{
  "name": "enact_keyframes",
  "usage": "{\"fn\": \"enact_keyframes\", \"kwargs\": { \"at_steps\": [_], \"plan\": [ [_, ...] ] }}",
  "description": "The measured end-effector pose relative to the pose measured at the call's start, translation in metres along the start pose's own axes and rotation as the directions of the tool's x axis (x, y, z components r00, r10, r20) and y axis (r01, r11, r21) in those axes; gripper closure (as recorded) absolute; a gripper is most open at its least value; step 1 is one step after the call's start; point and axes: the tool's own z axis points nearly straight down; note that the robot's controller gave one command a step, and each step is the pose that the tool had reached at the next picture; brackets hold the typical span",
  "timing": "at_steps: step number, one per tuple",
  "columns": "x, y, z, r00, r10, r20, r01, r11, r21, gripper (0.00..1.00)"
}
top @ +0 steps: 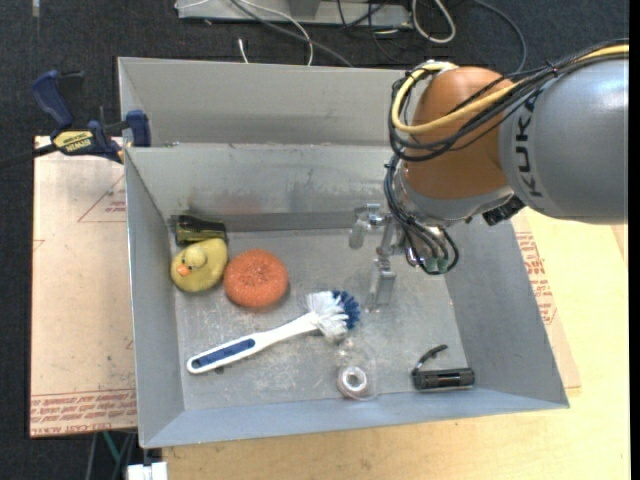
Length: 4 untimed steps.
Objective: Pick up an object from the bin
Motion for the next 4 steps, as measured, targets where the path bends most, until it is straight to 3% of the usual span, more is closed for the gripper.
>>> {"fn": "enact_keyframes", "kwargs": {
  "at_steps": [1, 2, 3, 4],
  "plan": [
    [0.0, 0.0, 0.0, 1.0, 0.0, 0.0, 0.0, 1.0, 0.0, 0.0],
    [0.018, 0.074, 0.066, 0.993, -0.118, -0.004, 0.118, 0.993, -0.004, 0.0],
    [0.081, 0.035, 0.085, 0.994, -0.114, 0.006, 0.114, 0.994, 0.003, 0.0],
    [0.061, 0.073, 0.103, 0.943, -0.332, 0.013, 0.332, 0.943, -0.002, 0.0]
  ]
}}
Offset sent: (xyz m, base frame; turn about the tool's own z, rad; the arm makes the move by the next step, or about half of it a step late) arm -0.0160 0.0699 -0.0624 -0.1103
